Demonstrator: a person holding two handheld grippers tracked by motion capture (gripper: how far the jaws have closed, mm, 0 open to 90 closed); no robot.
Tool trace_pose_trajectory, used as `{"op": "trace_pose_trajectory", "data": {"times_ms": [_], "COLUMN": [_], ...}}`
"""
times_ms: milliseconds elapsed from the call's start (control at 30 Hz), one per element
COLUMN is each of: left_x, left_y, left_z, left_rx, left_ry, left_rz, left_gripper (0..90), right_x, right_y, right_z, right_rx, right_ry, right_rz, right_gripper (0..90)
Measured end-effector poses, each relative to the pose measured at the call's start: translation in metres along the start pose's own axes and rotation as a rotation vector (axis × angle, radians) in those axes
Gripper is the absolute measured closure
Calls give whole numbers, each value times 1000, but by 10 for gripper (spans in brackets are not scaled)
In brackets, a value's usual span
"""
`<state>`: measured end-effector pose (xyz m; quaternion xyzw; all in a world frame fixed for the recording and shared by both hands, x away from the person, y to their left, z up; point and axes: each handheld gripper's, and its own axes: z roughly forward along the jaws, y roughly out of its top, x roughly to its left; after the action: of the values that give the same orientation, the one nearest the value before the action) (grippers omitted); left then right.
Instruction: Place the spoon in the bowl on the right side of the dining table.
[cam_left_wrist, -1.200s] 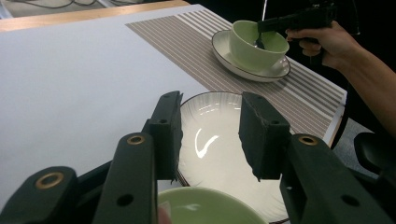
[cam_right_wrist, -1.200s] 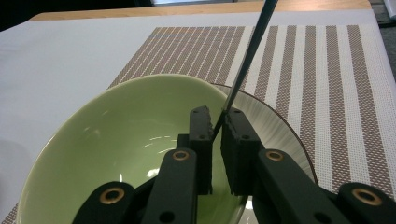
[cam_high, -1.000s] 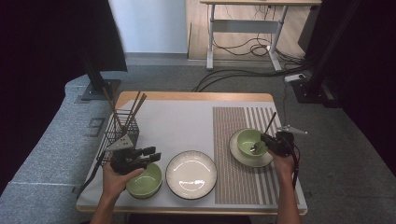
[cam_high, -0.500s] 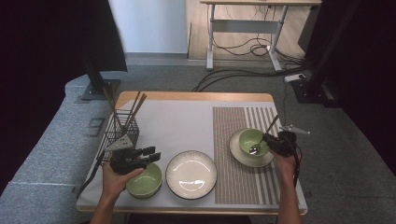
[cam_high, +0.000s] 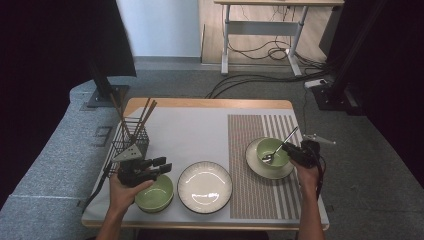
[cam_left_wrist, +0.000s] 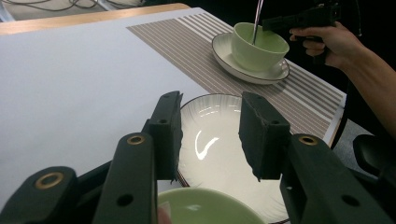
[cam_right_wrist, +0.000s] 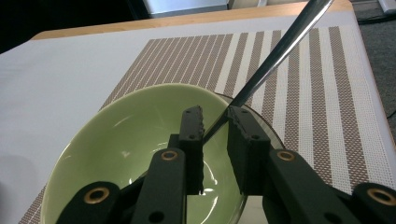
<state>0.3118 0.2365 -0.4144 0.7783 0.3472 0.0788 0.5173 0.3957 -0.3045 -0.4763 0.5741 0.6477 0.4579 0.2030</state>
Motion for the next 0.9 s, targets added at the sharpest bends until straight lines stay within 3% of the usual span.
{"op": "trace_pose_trajectory", "data": {"times_ms": [233,500,900], "left_x": [2,6,8], "left_y": [1,0,-1], "left_z": [-4,-8,-4], "left_rx": [-15,-25,-15], "left_ry": [0,1,1], "left_rz": [-7,-17,-24], "left_gripper": [594,594,595], "right_x": [-2,-2,-5], "right_y": [6,12,26], "right_z": [-2,8,23], "right_rx": [1,6,73], "right_ry": [-8,-12,-42], "right_rz": [11,15,-2], "right_gripper": [723,690,671]}}
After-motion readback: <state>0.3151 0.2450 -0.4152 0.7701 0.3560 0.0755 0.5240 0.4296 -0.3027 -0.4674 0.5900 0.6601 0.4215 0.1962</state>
